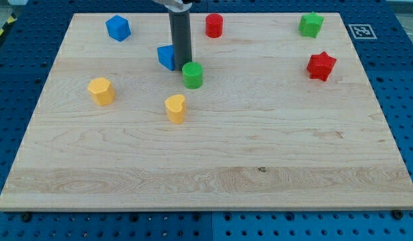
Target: Push the green circle to the right side of the board
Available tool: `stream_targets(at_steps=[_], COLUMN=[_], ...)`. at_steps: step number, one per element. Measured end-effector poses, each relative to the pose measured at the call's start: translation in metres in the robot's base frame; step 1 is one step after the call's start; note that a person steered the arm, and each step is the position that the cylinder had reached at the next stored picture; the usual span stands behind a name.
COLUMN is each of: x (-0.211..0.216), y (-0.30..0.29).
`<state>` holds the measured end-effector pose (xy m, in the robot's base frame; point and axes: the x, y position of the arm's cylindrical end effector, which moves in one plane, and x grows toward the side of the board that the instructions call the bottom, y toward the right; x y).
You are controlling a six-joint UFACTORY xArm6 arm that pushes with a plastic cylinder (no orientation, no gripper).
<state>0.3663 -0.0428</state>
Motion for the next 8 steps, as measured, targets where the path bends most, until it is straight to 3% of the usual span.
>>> stream_targets(at_steps=[1,4,6,8], x=[0.02,0.027,0.027,0.043], y=[0.018,-0.025,0.006,-0.028])
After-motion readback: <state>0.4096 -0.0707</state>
